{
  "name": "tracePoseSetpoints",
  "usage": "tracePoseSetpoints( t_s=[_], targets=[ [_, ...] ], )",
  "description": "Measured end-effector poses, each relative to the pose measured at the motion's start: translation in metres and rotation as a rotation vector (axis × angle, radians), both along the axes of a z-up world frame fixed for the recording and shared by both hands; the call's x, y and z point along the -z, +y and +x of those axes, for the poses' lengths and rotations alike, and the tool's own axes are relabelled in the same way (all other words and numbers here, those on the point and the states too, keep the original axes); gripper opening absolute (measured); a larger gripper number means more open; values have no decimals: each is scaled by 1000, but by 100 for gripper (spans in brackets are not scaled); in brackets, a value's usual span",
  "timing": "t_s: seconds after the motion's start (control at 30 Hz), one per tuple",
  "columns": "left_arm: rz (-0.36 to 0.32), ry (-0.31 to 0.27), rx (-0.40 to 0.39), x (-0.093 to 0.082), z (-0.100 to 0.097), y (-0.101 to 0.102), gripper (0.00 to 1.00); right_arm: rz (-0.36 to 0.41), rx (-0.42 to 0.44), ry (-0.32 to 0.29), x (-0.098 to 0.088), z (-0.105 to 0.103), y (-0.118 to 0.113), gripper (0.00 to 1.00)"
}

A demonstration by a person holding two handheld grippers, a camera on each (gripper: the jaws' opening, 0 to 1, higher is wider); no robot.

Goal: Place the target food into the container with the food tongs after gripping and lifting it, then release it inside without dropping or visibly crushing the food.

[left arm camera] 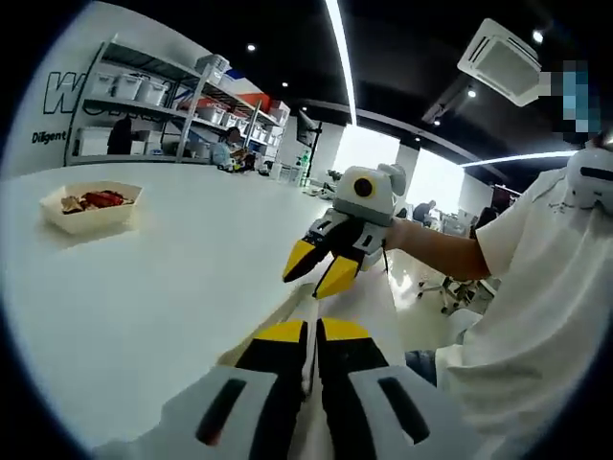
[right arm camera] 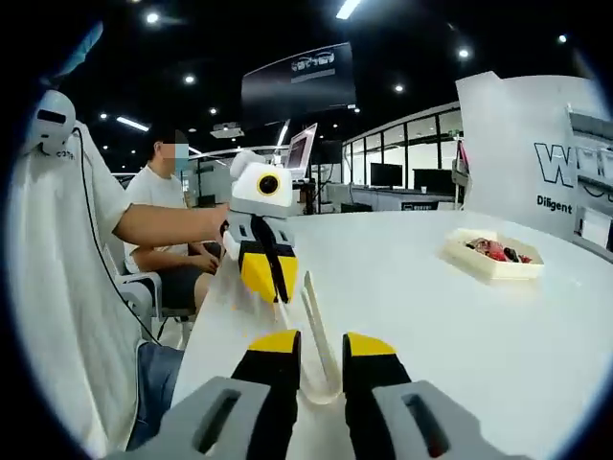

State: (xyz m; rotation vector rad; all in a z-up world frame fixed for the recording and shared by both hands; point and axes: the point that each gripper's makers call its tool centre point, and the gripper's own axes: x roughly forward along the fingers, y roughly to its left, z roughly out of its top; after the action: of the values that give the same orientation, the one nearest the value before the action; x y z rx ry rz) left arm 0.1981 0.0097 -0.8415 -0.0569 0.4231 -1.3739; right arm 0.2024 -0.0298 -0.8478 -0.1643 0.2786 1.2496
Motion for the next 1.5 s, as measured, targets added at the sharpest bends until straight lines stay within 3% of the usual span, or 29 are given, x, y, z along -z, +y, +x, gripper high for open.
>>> tracePoseSetpoints(
  t_s=[0.07,0.2,0.23,0.37,0.43,0.6,0.7,0.93,1.17,1.23,1.43,1.5],
  targets=[
    [0,-10,-3,1,2,1,5,-4,8,11,1,0,-1,14],
    [-23,-24,-1,0,5,1,5,-89,-12,-1,15,-8,0,18],
    [-20,-31,4,1,5,1,5,-73,-8,-25,11,-4,1,18],
    [15,-50,24,7,-1,1,4,-113,9,-7,20,2,-4,19],
    [37,-59,30,12,-3,2,4,-138,-10,-2,24,1,-5,13],
    [64,-94,21,13,-1,4,4,-181,-23,-105,18,6,-1,13],
    [45,-107,-6,2,11,4,4,-159,4,-120,8,18,-3,13],
    [110,-128,-7,10,32,-1,5,-221,42,-115,19,36,-5,14],
    [105,-101,-31,15,41,0,7,-225,67,-85,21,43,-9,14],
    [124,-117,-53,18,46,2,9,-218,74,-63,22,44,-8,14],
    [136,-110,-78,22,46,5,11,-213,87,-37,23,45,-7,14],
    [134,-111,-81,21,44,6,16,-213,94,-31,23,46,-7,15]
  ],
)
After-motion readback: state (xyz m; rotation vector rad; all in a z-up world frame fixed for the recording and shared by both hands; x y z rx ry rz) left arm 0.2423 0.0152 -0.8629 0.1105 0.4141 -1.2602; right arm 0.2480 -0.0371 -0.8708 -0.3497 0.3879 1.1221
